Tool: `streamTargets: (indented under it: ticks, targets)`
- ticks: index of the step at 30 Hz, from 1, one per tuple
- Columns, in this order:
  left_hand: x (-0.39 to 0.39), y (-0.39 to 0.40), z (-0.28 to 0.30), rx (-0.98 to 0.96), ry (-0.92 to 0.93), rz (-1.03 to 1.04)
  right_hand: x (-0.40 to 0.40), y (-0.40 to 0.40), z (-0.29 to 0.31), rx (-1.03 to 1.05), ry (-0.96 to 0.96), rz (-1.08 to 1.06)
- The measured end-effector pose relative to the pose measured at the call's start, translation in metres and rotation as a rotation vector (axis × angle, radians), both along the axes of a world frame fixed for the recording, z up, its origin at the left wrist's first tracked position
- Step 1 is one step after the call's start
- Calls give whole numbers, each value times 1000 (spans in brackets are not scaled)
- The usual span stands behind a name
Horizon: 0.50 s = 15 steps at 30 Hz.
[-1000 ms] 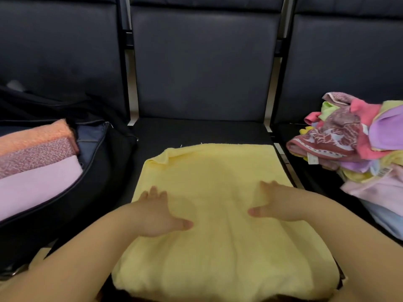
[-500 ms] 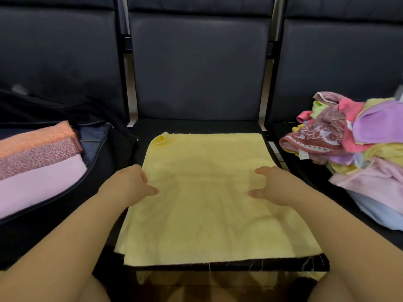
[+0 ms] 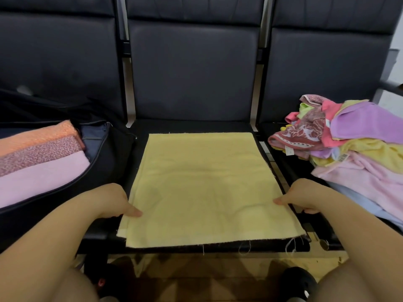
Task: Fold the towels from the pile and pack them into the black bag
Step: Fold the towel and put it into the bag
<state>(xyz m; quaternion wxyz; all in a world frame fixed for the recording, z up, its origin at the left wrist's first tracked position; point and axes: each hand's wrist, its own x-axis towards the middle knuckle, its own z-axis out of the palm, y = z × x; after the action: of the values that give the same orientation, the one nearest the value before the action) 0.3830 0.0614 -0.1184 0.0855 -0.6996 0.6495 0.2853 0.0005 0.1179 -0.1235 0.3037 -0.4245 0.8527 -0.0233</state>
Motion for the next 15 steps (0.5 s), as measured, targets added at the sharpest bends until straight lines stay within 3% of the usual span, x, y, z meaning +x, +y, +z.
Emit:
streamTargets:
  ticks: [5, 10, 15]
  targets:
    - [-5, 16, -1, 59, 78, -19, 2, 12, 2, 108, -95, 27]
    - [-4, 23, 0, 129, 199, -23, 1, 20, 3, 61, -185, 50]
    - [3, 36, 4, 140, 168, -110, -7, 34, 9, 150, -189, 139]
